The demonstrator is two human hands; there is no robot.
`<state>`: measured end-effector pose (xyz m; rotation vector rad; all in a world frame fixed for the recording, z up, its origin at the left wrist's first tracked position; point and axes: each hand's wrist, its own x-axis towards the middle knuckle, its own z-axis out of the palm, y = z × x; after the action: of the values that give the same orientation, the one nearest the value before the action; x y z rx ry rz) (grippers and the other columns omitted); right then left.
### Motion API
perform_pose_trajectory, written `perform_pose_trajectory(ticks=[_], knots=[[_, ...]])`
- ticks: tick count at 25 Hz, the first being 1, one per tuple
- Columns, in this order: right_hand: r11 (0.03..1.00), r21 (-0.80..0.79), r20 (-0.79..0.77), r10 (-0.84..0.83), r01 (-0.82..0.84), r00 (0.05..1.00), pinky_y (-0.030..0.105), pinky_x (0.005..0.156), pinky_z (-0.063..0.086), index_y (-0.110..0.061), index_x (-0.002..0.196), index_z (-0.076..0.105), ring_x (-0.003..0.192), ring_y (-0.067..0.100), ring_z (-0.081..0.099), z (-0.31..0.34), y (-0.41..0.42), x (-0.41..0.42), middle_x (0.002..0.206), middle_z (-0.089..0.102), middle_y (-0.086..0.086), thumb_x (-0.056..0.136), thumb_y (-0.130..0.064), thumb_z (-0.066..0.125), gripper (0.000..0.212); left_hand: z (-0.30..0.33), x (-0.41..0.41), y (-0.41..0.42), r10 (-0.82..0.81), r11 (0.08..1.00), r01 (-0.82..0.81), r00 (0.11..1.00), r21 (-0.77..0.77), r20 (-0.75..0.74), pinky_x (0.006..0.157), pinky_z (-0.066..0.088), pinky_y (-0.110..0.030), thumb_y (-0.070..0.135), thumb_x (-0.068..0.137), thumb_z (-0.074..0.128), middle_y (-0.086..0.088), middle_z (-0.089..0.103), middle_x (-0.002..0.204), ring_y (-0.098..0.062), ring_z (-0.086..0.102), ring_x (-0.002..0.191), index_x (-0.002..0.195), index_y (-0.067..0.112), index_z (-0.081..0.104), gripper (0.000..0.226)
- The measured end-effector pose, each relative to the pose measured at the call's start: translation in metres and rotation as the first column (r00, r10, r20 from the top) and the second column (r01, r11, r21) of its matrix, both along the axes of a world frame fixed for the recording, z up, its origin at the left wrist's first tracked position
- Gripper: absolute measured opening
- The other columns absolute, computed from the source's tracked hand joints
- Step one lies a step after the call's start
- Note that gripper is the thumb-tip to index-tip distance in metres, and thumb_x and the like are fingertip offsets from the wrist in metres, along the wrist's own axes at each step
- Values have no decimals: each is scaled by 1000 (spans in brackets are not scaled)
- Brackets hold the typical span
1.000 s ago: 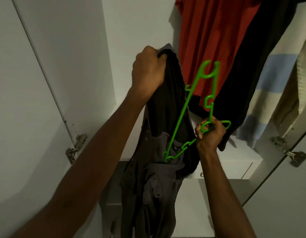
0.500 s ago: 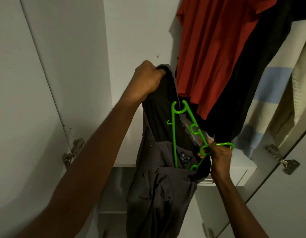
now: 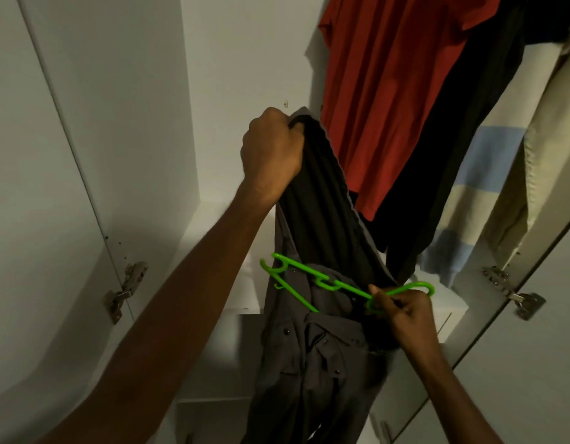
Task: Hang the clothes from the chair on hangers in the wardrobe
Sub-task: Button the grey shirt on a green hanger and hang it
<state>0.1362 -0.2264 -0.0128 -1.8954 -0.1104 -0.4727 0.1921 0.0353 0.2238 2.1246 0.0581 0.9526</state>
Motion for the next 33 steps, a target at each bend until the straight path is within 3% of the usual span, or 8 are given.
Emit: perform_pose_trajectory(ticks=[3, 6, 8, 14, 17, 23, 27, 33], knots=[[994, 63, -54, -88, 91, 995, 45, 56, 53, 2, 63, 72, 61, 44, 67, 3, 11, 14, 58, 68, 18, 88, -36, 78, 45, -1, -2, -12, -30, 998, 28, 999, 50, 38, 61, 38, -26, 27, 101, 54, 4, 52, 70, -14, 55, 67, 85, 11, 59, 24], [921, 371, -27, -114, 116, 993, 29, 65, 59, 8, 70, 70, 63, 30, 73, 16, -10, 5, 66, 73, 20, 94, -8, 69, 29, -5, 3, 2, -29, 999, 29, 999, 29, 13, 54, 33, -23, 27, 101, 54, 4, 48, 65, -12, 50, 60, 79, 10, 54, 28], [926, 366, -14, -92, 91, 996, 23, 63, 59, 7, 71, 71, 60, 23, 73, 18, -25, -4, 69, 73, 21, 95, -7, 68, 28, -11, 5, 10, -62, 998, 62, 998, 13, -27, 50, 28, -22, 24, 100, 54, 4, 44, 60, -10, 46, 54, 67, 11, 47, 36], [991, 81, -11, -103, 103, 995, 45, 56, 52, -8, 63, 75, 60, 42, 67, 9, -13, -8, 61, 71, 15, 91, -22, 75, 32, -13, 1, -2, -184, 982, 181, 980, -51, -70, 50, 29, -25, 24, 99, 55, 3, 42, 56, -11, 44, 51, 57, 17, 41, 44], [997, -66, -19, -45, 43, 999, 39, 45, 36, -16, 57, 74, 40, 32, 50, 8, 6, -12, 48, 61, 16, 85, -38, 74, 35, -6, -1, -10, -210, 977, 209, 977, -41, -22, 51, 32, -26, 25, 98, 55, 3, 44, 55, -11, 46, 50, 57, 16, 43, 44], [968, -194, 42, -152, 157, 988, 47, 42, 38, -4, 56, 68, 41, 33, 52, 34, -27, -10, 46, 55, 18, 77, -59, 69, 59, -3, -12, 3, -127, 984, 118, 990, 135, 58, 54, 41, -25, 25, 100, 53, 3, 51, 60, -10, 54, 56, 68, 10, 59, 35], [739, -654, 78, -146, 161, 986, 39, 54, 45, -9, 61, 57, 55, 29, 53, 41, 44, -21, 55, 47, 2, 86, -40, 78, 45, 0, -30, -37, -201, 939, 187, 979, 288, 18, 48, 25, -25, 23, 97, 53, 7, 42, 59, -6, 42, 52, 60, 22, 35, 41], [593, -800, 160, 58, 95, 985, 29, 54, 36, -14, 62, 54, 64, 25, 58, 53, 86, -40, 62, 46, -1, 83, -35, 78, 39, 16, -31, -60, -211, 946, 195, 977, 261, 37, 49, 27, -24, 25, 99, 53, 10, 42, 66, -4, 41, 56, 67, 22, 35, 37]])
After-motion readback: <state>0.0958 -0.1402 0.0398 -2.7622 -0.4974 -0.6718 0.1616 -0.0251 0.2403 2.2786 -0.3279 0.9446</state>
